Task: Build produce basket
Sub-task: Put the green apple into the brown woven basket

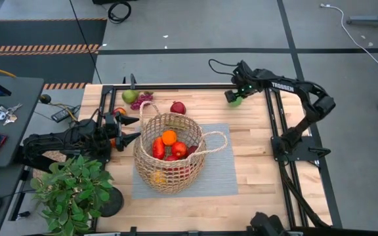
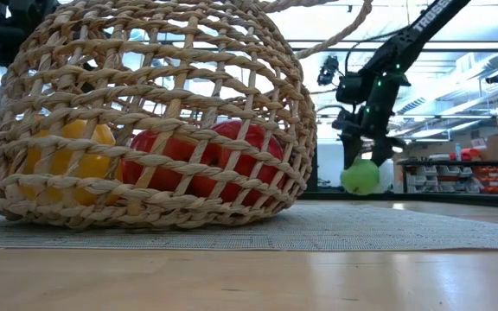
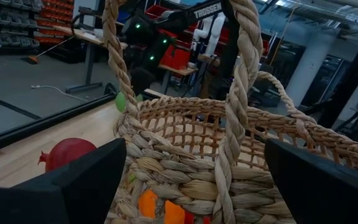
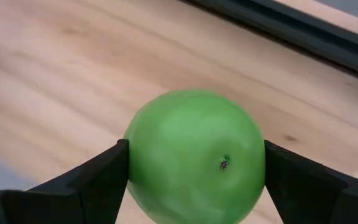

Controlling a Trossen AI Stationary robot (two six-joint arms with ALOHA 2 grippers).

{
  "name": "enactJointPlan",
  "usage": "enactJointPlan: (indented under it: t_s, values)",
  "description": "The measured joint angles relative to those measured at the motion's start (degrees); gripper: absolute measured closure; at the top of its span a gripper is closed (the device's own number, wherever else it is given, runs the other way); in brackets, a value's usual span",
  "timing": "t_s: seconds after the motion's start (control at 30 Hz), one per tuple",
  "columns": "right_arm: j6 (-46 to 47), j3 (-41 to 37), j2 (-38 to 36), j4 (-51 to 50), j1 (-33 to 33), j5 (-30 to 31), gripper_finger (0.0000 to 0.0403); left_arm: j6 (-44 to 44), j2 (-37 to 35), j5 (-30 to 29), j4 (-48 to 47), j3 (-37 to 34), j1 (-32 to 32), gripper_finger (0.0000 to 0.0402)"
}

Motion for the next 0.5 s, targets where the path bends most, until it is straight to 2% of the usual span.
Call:
enactJointPlan:
  t_s: [0.27,0.5]
  values:
    - [2.2,0.0,-8.3,1.5,6.4,-3.7,0.0064,0.0,0.0,0.0,0.0,0.0,0.0,0.0012]
    - [5.6,0.0,-18.2,6.1,12.4,-4.0,0.0065,0.0,0.0,0.0,0.0,0.0,0.0,0.0012]
